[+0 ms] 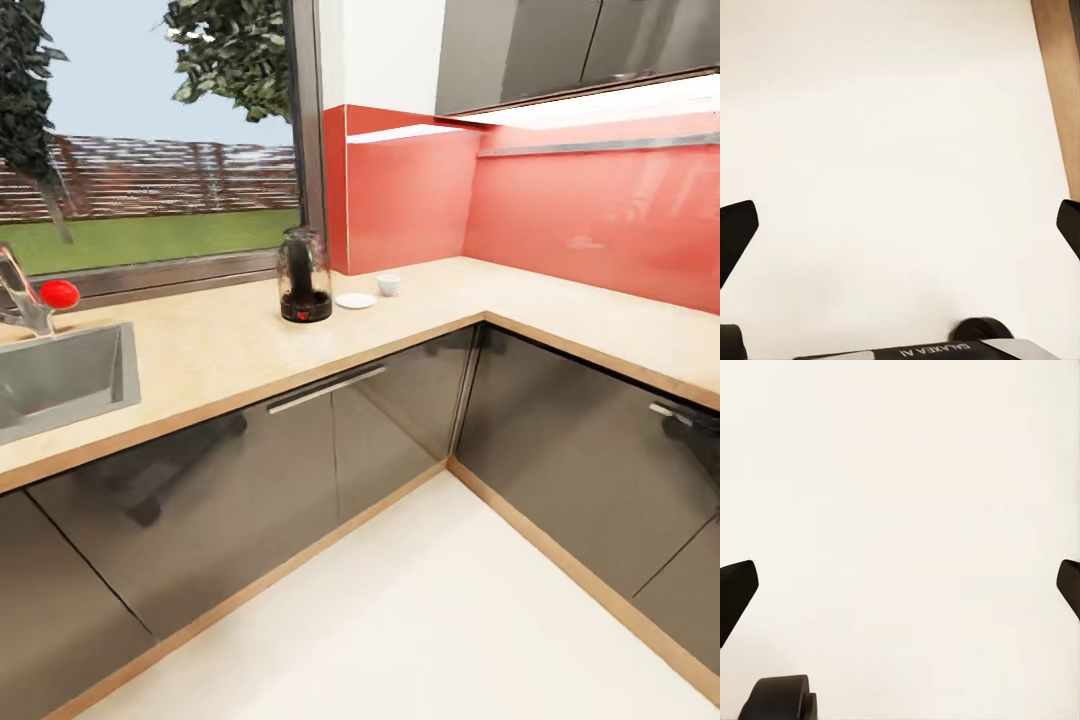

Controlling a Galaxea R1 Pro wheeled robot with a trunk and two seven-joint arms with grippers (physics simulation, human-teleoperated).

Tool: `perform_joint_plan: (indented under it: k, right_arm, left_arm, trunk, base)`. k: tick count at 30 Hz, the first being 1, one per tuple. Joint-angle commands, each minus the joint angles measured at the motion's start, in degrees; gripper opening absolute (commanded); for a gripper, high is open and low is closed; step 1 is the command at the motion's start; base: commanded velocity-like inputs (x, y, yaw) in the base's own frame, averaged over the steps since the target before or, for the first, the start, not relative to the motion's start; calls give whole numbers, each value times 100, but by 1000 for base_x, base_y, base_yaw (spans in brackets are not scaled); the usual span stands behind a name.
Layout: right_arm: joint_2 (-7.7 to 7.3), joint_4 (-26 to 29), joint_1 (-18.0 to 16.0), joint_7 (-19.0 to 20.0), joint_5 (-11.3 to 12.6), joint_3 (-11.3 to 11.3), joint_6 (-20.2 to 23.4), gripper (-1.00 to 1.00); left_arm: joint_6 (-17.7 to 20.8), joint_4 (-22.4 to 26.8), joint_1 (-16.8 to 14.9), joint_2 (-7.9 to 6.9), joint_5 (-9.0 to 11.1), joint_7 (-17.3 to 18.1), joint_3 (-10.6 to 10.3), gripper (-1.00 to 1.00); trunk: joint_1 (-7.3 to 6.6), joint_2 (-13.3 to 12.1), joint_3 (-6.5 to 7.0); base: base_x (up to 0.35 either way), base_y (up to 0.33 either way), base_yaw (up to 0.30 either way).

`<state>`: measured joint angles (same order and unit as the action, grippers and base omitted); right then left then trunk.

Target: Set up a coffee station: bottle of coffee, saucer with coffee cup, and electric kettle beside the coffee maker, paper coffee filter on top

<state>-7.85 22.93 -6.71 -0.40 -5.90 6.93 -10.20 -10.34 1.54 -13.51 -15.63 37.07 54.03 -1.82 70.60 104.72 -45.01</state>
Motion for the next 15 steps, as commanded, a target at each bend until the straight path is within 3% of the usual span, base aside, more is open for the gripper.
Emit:
perform_joint_plan:
  k: [1,5,7,8,13,14,15]
  right_arm:
    - [3,-8,-6,-4,-62,28,-18,100]
    - [1,-61,-3,0,-66,28,-12,100]
    - [4,-149,-4,6,-66,28,-12,100]
    - [9,-220,-4,11,-62,23,-15,100]
    - [11,-240,-3,13,-60,27,-16,100]
    - [11,-252,-6,13,-60,21,-17,100]
    - [11,-253,-6,13,-60,21,-17,100]
  left_arm:
    - [-38,-1,-3,-2,10,-6,-21,100]
    - [-38,2,-3,32,10,-45,-27,100]
    - [-41,24,-3,109,10,-206,-33,100]
    - [-50,61,-3,192,10,-467,-62,100]
    - [-35,432,-3,238,10,-576,-94,100]
    - [804,2779,-3,696,-22,-1017,-120,100]
    - [1057,3125,-3,730,-28,-1124,-121,100]
  trunk:
    - [-1,2,-5]
    - [-1,2,-5]
    - [-1,2,-5]
    - [-1,2,-5]
    - [-1,2,-5]
    - [-1,2,-5]
    - [-1,2,-5]
  base:
    - [0,-138,-74]
    - [0,-71,-38]
    - [0,-26,-14]
    - [0,-8,-4]
    - [0,-3,-2]
    - [0,0,0]
    - [0,0,0]
